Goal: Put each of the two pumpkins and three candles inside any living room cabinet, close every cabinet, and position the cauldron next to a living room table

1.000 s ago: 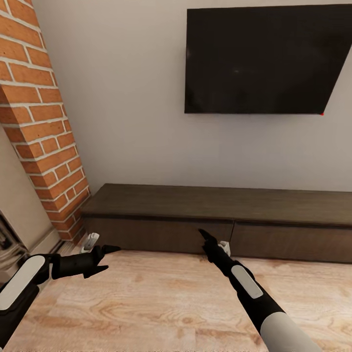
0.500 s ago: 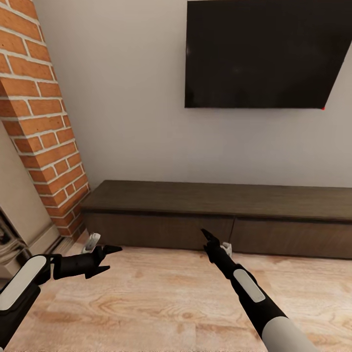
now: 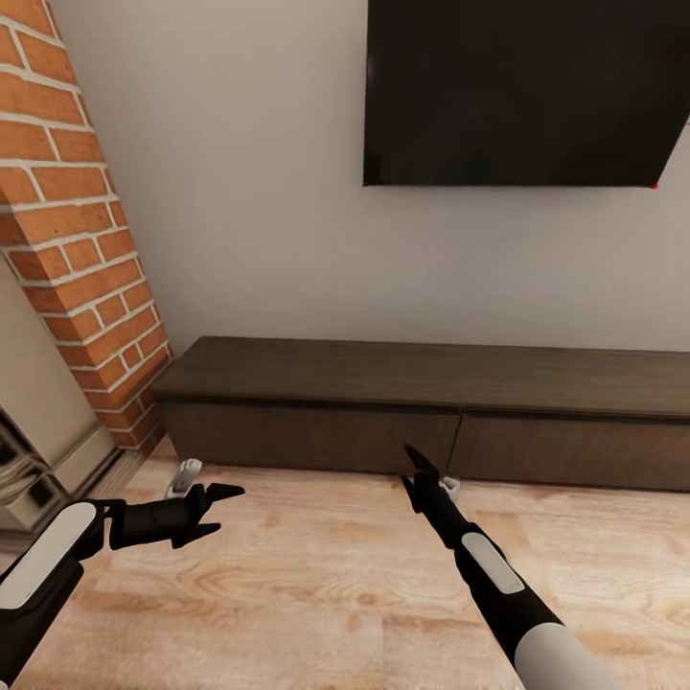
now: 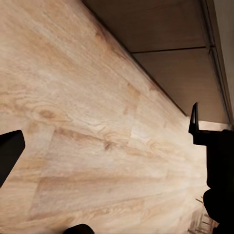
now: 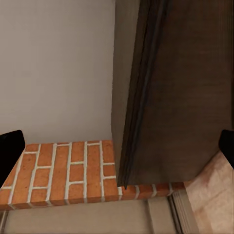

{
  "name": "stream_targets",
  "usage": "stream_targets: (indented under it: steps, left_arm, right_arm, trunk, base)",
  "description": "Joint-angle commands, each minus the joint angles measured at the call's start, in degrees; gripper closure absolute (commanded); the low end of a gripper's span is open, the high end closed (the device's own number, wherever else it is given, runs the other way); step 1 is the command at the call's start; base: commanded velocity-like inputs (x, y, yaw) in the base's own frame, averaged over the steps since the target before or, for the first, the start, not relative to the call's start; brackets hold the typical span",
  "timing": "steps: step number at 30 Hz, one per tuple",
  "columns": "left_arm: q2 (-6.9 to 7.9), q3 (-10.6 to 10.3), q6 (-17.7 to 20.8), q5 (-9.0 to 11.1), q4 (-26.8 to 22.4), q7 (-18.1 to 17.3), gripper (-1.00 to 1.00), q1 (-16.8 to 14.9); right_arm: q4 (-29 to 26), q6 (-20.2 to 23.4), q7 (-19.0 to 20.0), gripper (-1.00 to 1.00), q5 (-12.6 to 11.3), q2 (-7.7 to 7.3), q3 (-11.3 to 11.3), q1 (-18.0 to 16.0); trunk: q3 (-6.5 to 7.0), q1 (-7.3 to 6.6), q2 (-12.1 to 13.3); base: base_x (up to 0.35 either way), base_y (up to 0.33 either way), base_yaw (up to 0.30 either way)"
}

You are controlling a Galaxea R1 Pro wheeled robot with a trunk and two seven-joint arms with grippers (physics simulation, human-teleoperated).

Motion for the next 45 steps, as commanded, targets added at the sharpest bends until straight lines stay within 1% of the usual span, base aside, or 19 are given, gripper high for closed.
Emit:
stream_targets:
  steps: [1,10,14,16,19,20,22,25,26,27,28,29,31,32,33,35,40,45]
  left_arm:
    - [0.08,-0.1,0.0,0.6,0.0,0.4,-1.0,0.0]
    - [0.22,-0.1,0.0,0.6,-0.1,0.1,-1.0,-0.1]
    - [0.27,-0.1,0.0,0.7,-0.6,0.1,-1.0,0.0]
    - [0.29,-0.1,0.0,0.6,-1.7,0.1,-1.0,0.3]
    - [0.31,-0.1,0.0,0.6,-6.8,0.1,-1.0,2.4]
    - [0.31,0.0,0.0,0.7,-7.5,0.1,-1.0,2.7]
    - [0.66,0.0,0.0,0.7,-9.9,0.0,-1.0,3.7]
    - [1.0,0.0,0.0,0.9,-11.1,0.0,-1.0,4.1]
    - [1.04,0.0,0.0,1.1,-11.2,0.0,-1.0,4.1]
    - [1.11,0.0,0.0,1.9,-11.4,0.0,-1.0,4.2]
    - [1.41,-0.1,0.0,3.6,-11.5,0.0,-1.0,4.2]
    - [1.8,-0.2,0.0,4.5,-11.6,0.0,-1.0,4.3]
    - [2.47,-0.4,0.0,5.7,-12.0,0.0,-1.0,4.3]
    - [2.59,-0.4,0.0,5.9,-12.1,0.0,-1.0,4.3]
    - [2.81,-0.4,0.0,6.2,-12.3,0.0,-1.0,4.4]
    - [2.95,-0.5,0.0,6.5,-12.4,0.0,-1.0,4.4]
    - [3.0,-0.5,0.0,6.6,-12.6,0.0,-1.0,4.4]
    - [2.98,-0.5,0.0,6.6,-12.6,0.0,-1.0,4.4]
  right_arm:
    - [0.1,0.2,0.2,-1.0,-0.7,-0.01,0.1,0.0]
    - [0.3,0.1,0.3,-1.0,-0.9,0.14,0.0,0.0]
    - [0.2,0.1,0.4,-1.0,-0.7,0.09,0.1,0.0]
    - [0.2,0.0,0.5,-1.0,-0.4,0.09,0.1,0.0]
    - [0.1,-2.1,0.5,-1.0,-0.4,0.11,0.2,0.0]
    - [0.1,-2.7,0.5,-1.0,-0.4,0.09,0.1,0.0]
    - [0.1,-4.6,2.1,-1.0,-0.8,0.02,0.1,0.0]
    - [0.3,-5.6,7.9,-1.0,-0.9,-0.04,0.0,0.0]
    - [0.3,-5.6,8.8,-1.0,-0.9,-0.03,0.0,0.0]
    - [0.4,-5.7,10.3,-1.0,-0.9,-0.02,0.0,0.0]
    - [0.4,-5.8,11.7,-1.0,-0.9,-0.02,0.0,0.0]
    - [0.6,-5.9,12.2,-1.0,-1.0,-0.02,0.0,0.0]
    - [1.4,-6.1,13.4,-1.0,-1.5,-0.01,0.0,0.0]
    - [1.7,-6.1,13.9,-1.0,-1.6,-0.01,0.0,0.0]
    - [2.3,-6.2,16.0,-1.0,-2.2,-0.01,0.0,0.0]
    - [2.9,-6.4,18.4,-1.0,-2.6,-0.01,0.0,0.0]
    - [4.2,-7.5,20.2,-1.0,-2.9,-0.01,0.0,0.0]
    - [4.5,-7.7,20.4,-1.0,-3.4,-0.01,0.0,0.0]
  trunk:
    - [-0.28,0.01,0.0]
    - [-2.27,0.24,-0.2]
    - [-3.16,0.35,-0.2]
    - [-3.6,0.4,-0.2]
    - [-3.6,0.4,-0.2]
    - [-3.6,0.4,-0.2]
    - [-3.6,0.4,-0.2]
    - [-4.27,0.47,-0.3]
    - [-4.49,0.5,-0.3]
    - [-4.71,0.53,-0.3]
    - [-4.93,0.55,-0.3]
    - [-5.15,0.58,-0.3]
    - [-5.6,0.63,-0.4]
    - [-5.82,0.65,-0.4]
    - [-6.04,0.68,-0.4]
    - [-6.48,0.73,-0.4]
    - [-7.59,0.86,-0.5]
    - [-7.59,0.86,-0.5]
  base:
    - [0.0,0.0,0.0]
    - [0.0,0.0,0.0]
    - [0.0,0.0,0.0]
    - [0.0,0.0,0.0]
    - [0.0,0.0,0.0]
    - [0.0,0.0,0.0]
    - [0.0,0.0,0.0]
    - [0.0,0.0,0.0]
    - [0.0,0.0,0.0]
    - [0.0,0.0,0.0]
    - [0.0,0.0,0.0]
    - [0.0,0.0,0.0]
    - [0.0,0.0,0.0]
    - [0.0,0.0,0.0]
    - [0.0,0.0,0.0]
    - [0.0,0.0,0.0]
    - [0.0,0.0,0.0]
    - [0.0,0.0,0.0]
